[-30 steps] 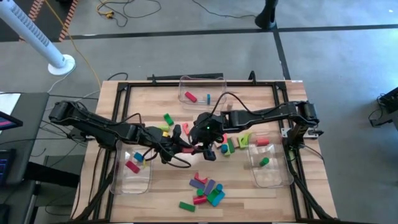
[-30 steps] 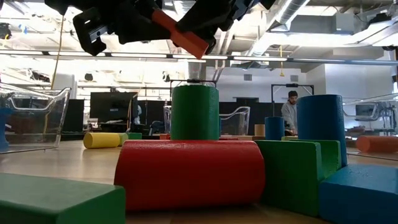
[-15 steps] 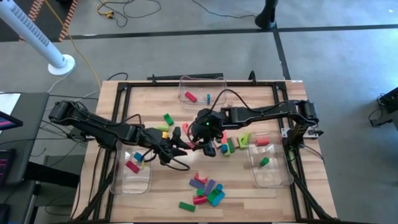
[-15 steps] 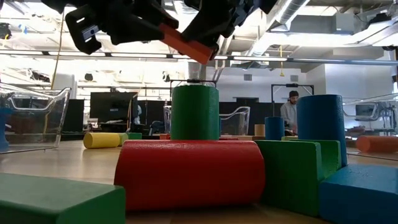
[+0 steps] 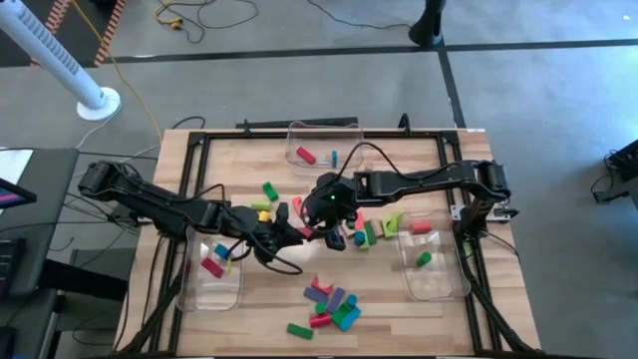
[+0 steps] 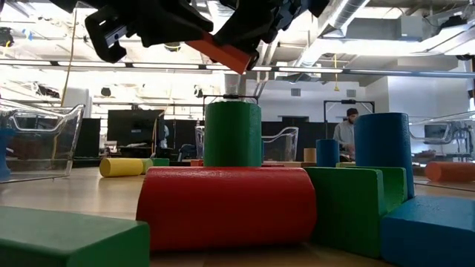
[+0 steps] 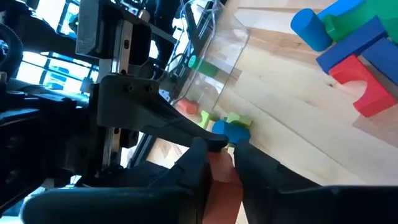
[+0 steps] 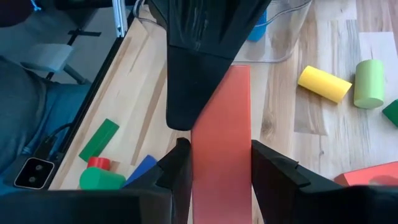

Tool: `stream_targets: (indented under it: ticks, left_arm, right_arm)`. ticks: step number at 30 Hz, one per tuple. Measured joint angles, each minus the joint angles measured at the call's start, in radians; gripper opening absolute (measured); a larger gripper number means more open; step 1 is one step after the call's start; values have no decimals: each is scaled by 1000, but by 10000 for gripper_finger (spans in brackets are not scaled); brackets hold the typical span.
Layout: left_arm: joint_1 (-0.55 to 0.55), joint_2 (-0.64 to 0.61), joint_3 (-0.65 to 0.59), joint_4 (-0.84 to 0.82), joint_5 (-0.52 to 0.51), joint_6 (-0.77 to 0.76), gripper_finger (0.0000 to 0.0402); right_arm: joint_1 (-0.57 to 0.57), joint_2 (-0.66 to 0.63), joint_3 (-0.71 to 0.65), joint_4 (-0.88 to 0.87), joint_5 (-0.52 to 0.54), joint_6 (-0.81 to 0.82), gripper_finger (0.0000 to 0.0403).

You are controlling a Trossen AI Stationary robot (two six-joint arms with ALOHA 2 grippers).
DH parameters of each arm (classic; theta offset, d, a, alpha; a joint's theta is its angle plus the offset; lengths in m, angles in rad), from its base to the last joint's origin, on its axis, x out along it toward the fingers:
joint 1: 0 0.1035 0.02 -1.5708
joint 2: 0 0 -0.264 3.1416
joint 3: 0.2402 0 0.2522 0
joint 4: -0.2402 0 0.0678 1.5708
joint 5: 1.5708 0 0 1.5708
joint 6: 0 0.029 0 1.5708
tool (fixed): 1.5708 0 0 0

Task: Sort blocks by size
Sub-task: Put the orange rectangular block into the top transparent bin

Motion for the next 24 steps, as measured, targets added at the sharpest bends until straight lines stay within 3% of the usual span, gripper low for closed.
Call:
stream_targets:
  ticks: [7,11,17,24]
  left_arm:
    - [-1,0,0,-3,-16,-2,52]
    - [-2,0,0,-5,-26,-17,52]
    - [6,0,-2,-18,-116,-31,51]
    - [82,0,-1,-8,-167,-45,51]
  right_arm:
    - [0,0,0,0,-1,-4,169]
    - [0,0,0,-24,3,-19,192]
    - [0,-2,0,-193,71,-25,239]
    - [18,-2,0,-379,125,5,246]
